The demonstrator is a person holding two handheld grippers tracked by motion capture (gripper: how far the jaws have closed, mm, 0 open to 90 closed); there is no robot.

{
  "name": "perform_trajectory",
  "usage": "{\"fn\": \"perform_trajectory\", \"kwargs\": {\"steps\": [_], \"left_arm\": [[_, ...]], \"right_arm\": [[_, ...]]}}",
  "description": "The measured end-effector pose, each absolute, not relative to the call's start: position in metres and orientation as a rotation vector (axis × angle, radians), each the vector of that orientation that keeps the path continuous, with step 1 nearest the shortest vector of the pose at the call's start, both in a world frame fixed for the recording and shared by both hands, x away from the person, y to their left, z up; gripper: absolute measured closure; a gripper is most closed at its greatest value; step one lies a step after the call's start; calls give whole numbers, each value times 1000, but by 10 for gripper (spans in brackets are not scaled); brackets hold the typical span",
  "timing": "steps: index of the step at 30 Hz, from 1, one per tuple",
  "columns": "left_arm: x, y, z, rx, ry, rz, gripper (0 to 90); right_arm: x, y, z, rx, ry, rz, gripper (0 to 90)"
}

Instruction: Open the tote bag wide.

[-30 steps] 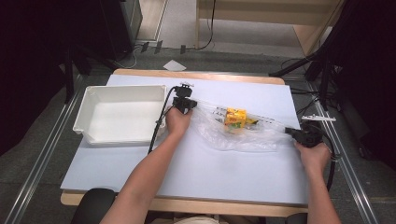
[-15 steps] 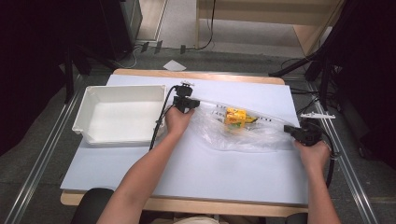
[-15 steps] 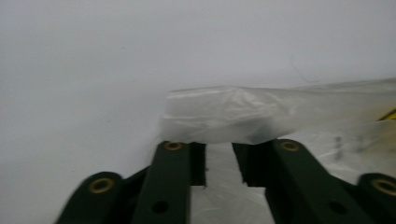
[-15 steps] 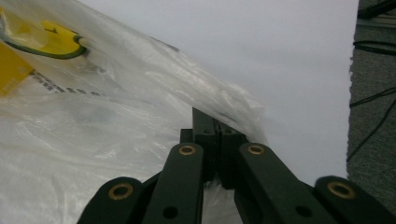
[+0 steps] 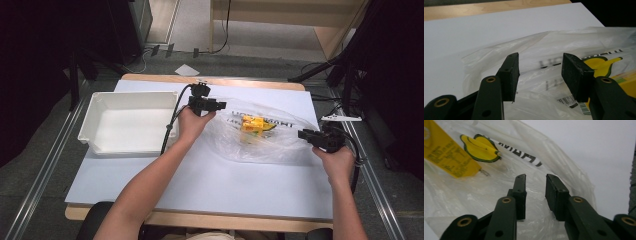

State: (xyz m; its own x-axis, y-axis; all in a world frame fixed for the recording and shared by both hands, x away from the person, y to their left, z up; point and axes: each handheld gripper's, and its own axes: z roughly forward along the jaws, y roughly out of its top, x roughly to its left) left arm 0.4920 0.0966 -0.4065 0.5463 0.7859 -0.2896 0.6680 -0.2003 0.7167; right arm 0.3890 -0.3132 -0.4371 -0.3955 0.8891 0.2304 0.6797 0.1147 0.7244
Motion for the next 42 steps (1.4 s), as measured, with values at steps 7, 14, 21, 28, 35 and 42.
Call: {"fn": "perform_trajectory", "kwargs": {"steps": [7,14,21,28,35,42], "left_arm": [[482,92,-393,1964,1103,151,550],[469,86,-378,1991,1019,144,665],[461,83,-368,1998,991,114,675],[456,77,-357,1994,961,113,633],[453,72,-357,2013,944,119,775],[452,63,-372,2003,985,102,888]], "right_arm": [[386,-300,-415,1480,2171,1170,637],[384,-288,-390,1419,2197,1193,573],[383,-286,-370,1387,2192,1199,526],[388,-275,-357,1358,2210,1175,519],[401,-262,-350,1317,2219,1187,754],[420,-243,-353,1282,2234,1201,885]]}}
